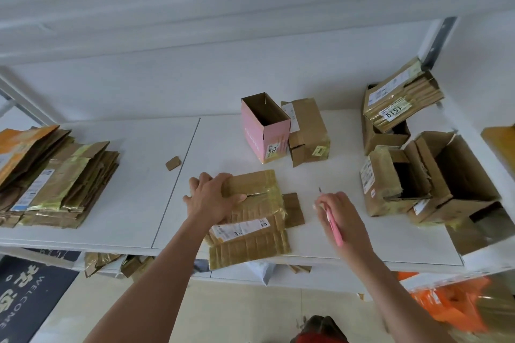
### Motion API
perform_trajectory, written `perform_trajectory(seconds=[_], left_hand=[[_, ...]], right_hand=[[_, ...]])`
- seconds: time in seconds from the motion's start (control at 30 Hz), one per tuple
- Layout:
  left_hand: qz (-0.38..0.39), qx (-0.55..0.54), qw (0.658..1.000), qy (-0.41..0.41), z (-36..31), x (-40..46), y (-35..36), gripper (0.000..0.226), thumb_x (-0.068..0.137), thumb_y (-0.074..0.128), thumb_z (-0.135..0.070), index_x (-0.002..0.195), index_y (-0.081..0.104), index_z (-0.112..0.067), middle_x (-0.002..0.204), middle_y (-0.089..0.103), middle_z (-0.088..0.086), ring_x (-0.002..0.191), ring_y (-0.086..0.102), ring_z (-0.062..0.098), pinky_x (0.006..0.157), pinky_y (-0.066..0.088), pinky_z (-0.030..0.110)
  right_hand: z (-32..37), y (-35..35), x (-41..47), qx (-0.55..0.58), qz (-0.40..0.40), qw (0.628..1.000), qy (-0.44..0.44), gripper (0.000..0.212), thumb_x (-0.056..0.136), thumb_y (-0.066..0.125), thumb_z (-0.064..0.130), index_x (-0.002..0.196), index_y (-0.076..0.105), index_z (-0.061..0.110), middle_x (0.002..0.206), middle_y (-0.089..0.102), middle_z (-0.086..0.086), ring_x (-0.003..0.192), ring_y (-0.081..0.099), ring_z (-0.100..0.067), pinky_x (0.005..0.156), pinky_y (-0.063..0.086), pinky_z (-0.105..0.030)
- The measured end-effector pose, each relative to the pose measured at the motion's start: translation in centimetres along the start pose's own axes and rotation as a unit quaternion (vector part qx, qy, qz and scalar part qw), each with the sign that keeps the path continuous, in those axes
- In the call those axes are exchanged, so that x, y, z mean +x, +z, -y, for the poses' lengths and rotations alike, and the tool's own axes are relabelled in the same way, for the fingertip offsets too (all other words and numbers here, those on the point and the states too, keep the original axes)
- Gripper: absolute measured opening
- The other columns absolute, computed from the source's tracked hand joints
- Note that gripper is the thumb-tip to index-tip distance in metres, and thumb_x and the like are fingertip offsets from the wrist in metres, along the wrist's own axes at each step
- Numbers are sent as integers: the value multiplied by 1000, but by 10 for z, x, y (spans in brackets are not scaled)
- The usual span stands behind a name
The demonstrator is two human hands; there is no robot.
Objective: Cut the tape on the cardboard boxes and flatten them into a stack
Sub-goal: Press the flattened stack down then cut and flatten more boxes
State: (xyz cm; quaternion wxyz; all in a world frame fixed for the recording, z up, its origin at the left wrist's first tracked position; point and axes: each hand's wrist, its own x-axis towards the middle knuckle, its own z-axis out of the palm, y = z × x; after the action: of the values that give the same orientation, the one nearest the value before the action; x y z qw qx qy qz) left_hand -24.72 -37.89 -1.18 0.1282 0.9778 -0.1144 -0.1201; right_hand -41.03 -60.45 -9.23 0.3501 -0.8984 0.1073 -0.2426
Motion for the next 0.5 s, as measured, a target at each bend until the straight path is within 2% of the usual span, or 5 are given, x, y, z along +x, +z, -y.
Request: perform_trajectory(seconds=[0.13, 0.23, 0.33, 0.43, 0.5], left_hand=[[-73, -16, 996, -41, 6, 1, -7, 55, 82, 65, -62, 131, 51, -39, 124, 42, 1, 124, 28, 27, 97, 32, 48], [-125, -35, 990, -63, 11, -4, -6, 56, 79, 65, -66, 127, 53, -39, 125, 45, 0, 122, 29, 25, 96, 32, 47], [-162, -41, 981, -97, 15, -9, -4, 56, 78, 64, -68, 125, 53, -38, 123, 45, 0, 120, 30, 26, 94, 31, 46], [-166, -77, 970, -158, 18, -13, -5, 58, 78, 64, -68, 124, 51, -35, 123, 42, 4, 119, 36, 29, 96, 28, 49], [-135, -79, 970, -185, 17, -17, -6, 59, 79, 63, -68, 124, 48, -33, 122, 44, 6, 118, 40, 31, 97, 28, 49]], right_hand=[[-50, 15, 12, -207, 104, 972, 47, 34, 70, 83, 0, 97, 63, 4, 85, 57, -11, 74, 58, -28, 52, 50, -33], [-52, 15, 18, -260, 197, 941, 88, 42, 87, 63, 4, 127, 53, 11, 117, 55, -9, 108, 54, -28, 82, 50, -34], [-35, 19, 29, -296, 234, 916, 135, 65, 88, 66, 18, 145, 35, 19, 135, 46, -8, 126, 43, -29, 104, 40, -35], [12, 31, 39, -64, 140, 981, 116, 49, 98, 55, 20, 144, 41, 15, 120, 55, -9, 117, 53, -27, 101, 40, -34], [53, 39, 47, 157, 182, 953, 184, 52, 101, 50, 33, 149, 32, 22, 119, 55, -3, 111, 59, -20, 97, 49, -33]])
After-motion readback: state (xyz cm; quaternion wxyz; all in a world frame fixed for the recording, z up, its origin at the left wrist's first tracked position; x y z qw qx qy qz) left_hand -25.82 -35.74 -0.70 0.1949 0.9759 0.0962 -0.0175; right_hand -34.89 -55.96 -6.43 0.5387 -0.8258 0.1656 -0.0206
